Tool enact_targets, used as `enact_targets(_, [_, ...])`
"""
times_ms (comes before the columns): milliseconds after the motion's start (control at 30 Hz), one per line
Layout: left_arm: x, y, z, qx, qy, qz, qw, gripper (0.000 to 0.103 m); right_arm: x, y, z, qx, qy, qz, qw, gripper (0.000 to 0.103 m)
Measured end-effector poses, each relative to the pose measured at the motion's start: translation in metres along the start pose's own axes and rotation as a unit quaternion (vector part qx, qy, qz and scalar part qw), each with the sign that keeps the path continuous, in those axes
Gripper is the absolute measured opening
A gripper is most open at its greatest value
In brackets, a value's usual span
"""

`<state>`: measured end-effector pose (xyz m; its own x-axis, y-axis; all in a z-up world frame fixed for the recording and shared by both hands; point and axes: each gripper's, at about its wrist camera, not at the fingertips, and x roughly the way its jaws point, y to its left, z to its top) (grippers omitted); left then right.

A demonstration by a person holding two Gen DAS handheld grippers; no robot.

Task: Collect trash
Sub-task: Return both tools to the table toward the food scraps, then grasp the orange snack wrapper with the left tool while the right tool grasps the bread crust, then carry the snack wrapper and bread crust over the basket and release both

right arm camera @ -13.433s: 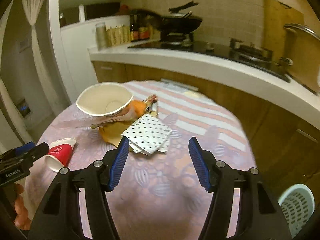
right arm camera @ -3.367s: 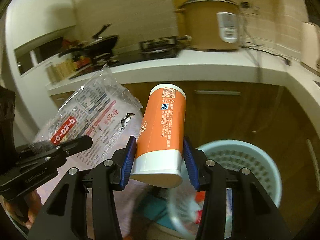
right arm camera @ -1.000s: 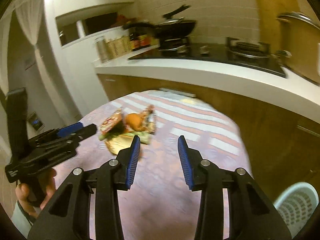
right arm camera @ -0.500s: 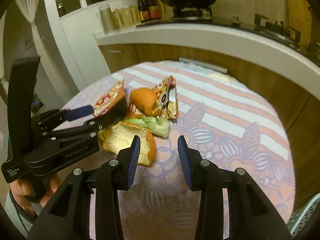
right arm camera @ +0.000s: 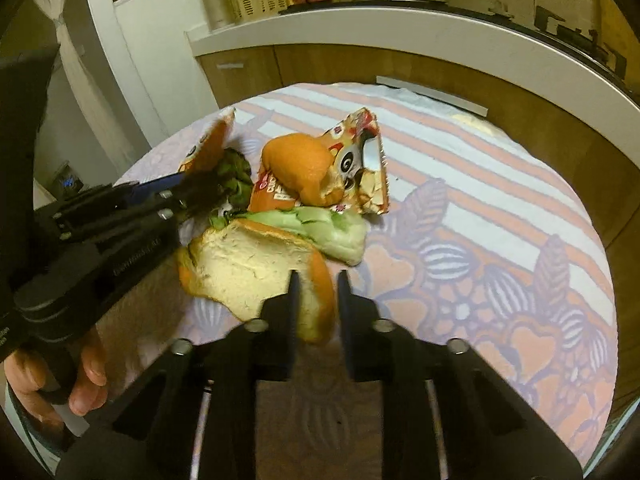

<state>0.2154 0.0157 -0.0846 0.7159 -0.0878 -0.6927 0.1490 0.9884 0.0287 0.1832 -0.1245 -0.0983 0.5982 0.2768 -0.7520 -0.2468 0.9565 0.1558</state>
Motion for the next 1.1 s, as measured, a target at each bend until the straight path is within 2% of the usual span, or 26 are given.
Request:
enact_targets(133, [-0.005, 0.004, 0.001, -0.009, -0.012, -0.005, 0.9999, 0.005, -0.009, 0.002, -0.002, -0.004, -0.018, 0.005, 1.000, 0.006])
enact_targets(167, [-0.010, 0.007, 0.001, -0.017, -0.020, -0.012, 0.9996, 0.001, -0.013, 0.001, -0.003, -0.002, -0.021, 0.007, 1.000, 0.006])
enact_targets(333, [-0.045, 0.023, 0.000, -0.051, -0.059, -0.057, 0.9953, 0.000, -0.036, 0.001, -0.007, -0.003, -0.046, 0.001, 0.999, 0.005])
enact_targets(500, [-0.079, 0.021, 0.001, -0.057, -0.091, -0.091, 0.9900, 0.000, -0.074, 0.000, -0.011, -0.004, -0.082, -0.003, 0.997, 0.005])
enact_targets(800, [-0.129, -0.008, 0.002, -0.050, -0.127, -0.150, 0.9793, 0.000, -0.145, -0.021, -0.026, 0.021, -0.137, -0.028, 0.990, 0.005])
enact_targets(1100, [-0.157, -0.074, -0.003, -0.015, -0.132, -0.218, 0.9669, 0.000, -0.212, -0.072, -0.066, 0.071, -0.164, -0.086, 0.980, 0.005])
